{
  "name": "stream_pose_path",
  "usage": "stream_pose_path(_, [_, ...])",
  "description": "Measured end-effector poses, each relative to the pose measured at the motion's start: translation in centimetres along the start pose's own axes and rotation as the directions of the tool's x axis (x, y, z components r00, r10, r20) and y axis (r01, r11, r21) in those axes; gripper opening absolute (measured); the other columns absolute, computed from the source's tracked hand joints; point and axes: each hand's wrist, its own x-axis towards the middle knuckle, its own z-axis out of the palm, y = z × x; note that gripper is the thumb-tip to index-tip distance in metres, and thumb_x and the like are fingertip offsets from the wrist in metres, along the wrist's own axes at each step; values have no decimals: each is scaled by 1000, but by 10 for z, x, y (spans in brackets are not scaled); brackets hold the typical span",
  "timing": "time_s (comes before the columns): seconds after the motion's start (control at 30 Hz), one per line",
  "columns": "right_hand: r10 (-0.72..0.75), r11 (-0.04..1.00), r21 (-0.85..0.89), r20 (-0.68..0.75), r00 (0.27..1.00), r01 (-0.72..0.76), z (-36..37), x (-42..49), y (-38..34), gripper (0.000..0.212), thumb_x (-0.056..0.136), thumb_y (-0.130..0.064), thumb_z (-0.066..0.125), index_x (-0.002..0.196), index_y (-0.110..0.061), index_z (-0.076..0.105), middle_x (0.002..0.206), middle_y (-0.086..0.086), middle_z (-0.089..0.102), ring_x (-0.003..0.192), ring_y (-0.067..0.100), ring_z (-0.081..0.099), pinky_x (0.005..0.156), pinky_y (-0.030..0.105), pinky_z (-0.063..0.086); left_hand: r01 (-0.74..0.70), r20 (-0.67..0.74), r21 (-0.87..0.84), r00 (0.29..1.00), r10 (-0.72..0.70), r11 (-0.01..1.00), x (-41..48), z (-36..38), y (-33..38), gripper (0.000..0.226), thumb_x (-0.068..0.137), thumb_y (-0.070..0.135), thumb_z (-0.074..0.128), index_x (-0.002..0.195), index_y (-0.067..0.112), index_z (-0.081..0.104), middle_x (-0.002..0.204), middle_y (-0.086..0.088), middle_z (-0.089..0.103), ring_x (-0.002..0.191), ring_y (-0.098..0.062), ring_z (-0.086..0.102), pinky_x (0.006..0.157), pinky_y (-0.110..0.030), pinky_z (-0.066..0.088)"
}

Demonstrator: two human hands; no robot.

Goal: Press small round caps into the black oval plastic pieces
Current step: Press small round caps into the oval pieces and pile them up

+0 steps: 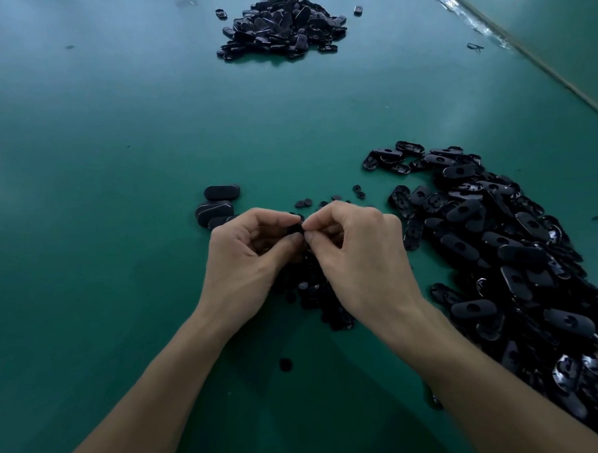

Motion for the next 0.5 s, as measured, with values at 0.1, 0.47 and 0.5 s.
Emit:
stream_pose_path(0.1, [-9,999,34,25,1000,8,-2,1,-1,12,91,-11,70,95,-18,79,82,-7,74,76,3,68,74,20,55,-5,-9,-35,1000,5,999,0,0,1,18,86,-5,71,90,13,70,83,-1,77,76,-13,74,70,-20,58])
stream_pose_path(0.47, [-51,997,68,76,996,46,-11,6,-2,17,86,-11,75,96,-24,80,87,-8,67,76,-1,62,72,5,44,30,-8,-94,999,-31,995,1,-2,0,21,85,-3,71,88,17,70,80,-1,76,71,-8,71,63,-18,55])
stream_pose_path(0.5, [-50,997,54,73,996,46,-12,7,-1,18,87,-13,75,97,-27,78,87,-9,63,74,-1,60,71,4,42,36,-7,-101,999,-37,994,1,-1,0,22,85,-4,72,88,19,70,79,-1,76,70,-8,70,62,-17,55])
